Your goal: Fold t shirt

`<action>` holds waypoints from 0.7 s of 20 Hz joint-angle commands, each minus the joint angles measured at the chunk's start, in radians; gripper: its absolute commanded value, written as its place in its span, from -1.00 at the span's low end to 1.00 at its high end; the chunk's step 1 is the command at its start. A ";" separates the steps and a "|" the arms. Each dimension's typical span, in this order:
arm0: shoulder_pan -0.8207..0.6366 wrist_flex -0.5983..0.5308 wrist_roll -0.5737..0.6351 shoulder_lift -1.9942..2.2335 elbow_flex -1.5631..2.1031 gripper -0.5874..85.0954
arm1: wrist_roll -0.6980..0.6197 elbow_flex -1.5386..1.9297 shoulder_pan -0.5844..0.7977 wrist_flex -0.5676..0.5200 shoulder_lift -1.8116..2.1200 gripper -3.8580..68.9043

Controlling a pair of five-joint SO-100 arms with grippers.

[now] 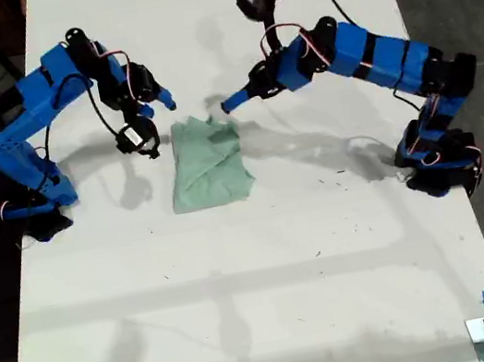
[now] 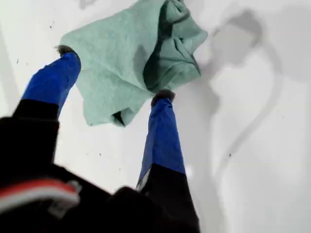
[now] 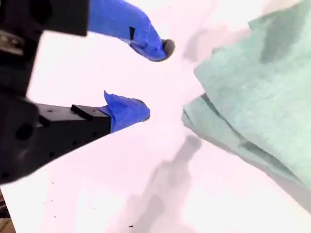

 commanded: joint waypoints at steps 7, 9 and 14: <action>0.371 -0.127 -0.330 0.830 0.420 -0.99 | 0.541 0.847 -0.377 0.115 1.200 -0.85; 0.499 -0.342 -0.460 1.169 0.879 -0.99 | 0.669 1.088 -0.491 0.118 1.348 -0.85; 0.595 -0.598 -0.580 1.690 1.690 -0.99 | 0.752 1.641 -0.548 0.146 1.786 -0.85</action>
